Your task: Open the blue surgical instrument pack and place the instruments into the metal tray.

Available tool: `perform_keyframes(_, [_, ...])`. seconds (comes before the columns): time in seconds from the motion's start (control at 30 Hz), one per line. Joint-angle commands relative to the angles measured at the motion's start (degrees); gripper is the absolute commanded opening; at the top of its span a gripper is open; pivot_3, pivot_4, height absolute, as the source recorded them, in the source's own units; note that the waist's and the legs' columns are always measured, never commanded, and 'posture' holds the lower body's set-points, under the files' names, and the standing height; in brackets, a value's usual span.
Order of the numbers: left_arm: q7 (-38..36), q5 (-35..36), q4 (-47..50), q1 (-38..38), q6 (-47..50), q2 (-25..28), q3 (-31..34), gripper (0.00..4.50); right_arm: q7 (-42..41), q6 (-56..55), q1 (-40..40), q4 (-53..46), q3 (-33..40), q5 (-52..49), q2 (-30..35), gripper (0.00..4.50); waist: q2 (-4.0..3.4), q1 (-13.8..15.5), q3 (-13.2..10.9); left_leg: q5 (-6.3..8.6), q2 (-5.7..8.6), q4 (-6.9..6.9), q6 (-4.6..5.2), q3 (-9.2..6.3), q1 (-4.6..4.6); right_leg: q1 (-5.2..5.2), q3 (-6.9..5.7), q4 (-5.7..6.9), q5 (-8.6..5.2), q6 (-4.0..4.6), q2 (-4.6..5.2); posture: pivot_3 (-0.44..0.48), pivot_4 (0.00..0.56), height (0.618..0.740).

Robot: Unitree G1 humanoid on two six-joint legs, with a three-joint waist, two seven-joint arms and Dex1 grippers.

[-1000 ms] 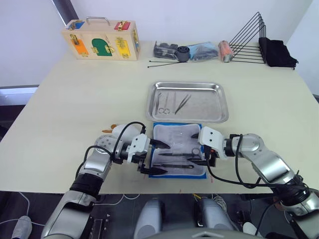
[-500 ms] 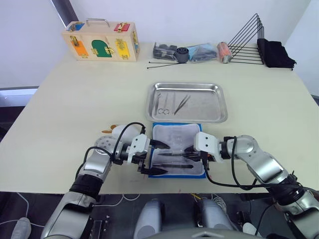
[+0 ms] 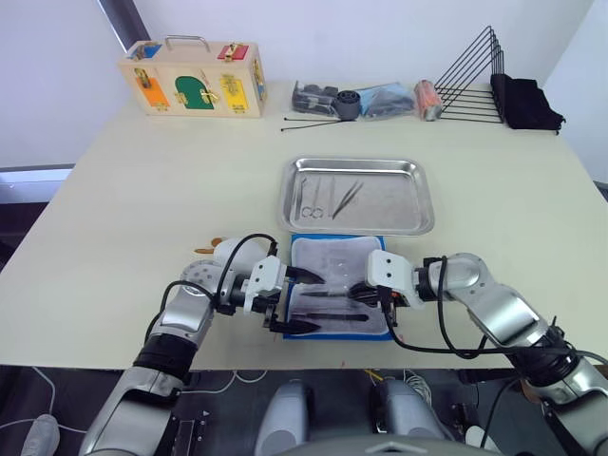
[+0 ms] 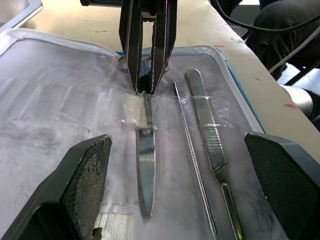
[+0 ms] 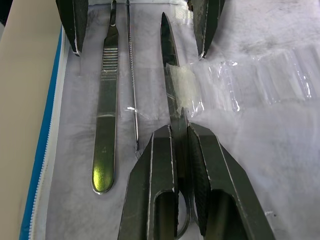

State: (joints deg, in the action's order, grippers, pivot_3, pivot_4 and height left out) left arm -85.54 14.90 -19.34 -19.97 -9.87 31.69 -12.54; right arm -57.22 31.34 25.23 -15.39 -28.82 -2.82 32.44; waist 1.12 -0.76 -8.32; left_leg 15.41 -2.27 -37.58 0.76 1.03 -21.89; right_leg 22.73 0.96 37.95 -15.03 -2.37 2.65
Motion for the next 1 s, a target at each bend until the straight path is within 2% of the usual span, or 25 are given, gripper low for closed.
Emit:
perform_keyframes(0.03, [-0.32, -2.11, -1.05, 2.30, 1.30, -0.67, -2.97, 4.50, -0.44, 2.46, 2.65, -4.45, 0.05, 0.63, 0.62, 0.10, -0.01, 0.02, -0.01, 0.00, 0.00, 0.00, 0.00, 0.00, -0.01, 0.01, 0.00, 0.00, 0.00, 0.00, 0.00, 0.000, 0.150, 0.740])
perform_keyframes(0.53, [0.09, -2.26, -0.88, 2.53, 1.33, -1.18, -3.07, 4.50, -3.24, 11.54, 9.17, -11.41, -2.63, 1.99, 4.91, 0.10, -0.08, 0.20, -0.07, 0.00, 0.03, 0.00, 0.00, -0.05, -0.11, 0.03, -0.05, -0.07, 0.00, 0.00, 0.04, 0.000, 0.150, 0.740])
perform_keyframes(0.8, [0.23, -2.39, -1.29, 2.20, 1.16, -1.76, -3.20, 4.50, -4.75, 11.67, 8.58, -12.47, -2.01, 1.77, 9.02, 0.10, -0.08, 0.29, -0.07, 0.00, 0.03, 0.00, 0.00, -0.05, -0.11, 0.03, -0.06, -0.07, 0.00, 0.00, 0.04, 0.000, 0.150, 0.740])
perform_keyframes(1.0, [0.27, -2.43, -1.50, 2.12, 1.05, -2.00, -3.13, 4.50, -6.96, 10.11, 7.28, -13.34, 0.46, 0.73, 14.56, 0.10, -0.09, 0.36, -0.07, 0.00, 0.04, 0.00, 0.00, -0.05, -0.10, 0.03, -0.06, -0.07, 0.00, -0.01, 0.06, 0.000, 0.150, 0.740])
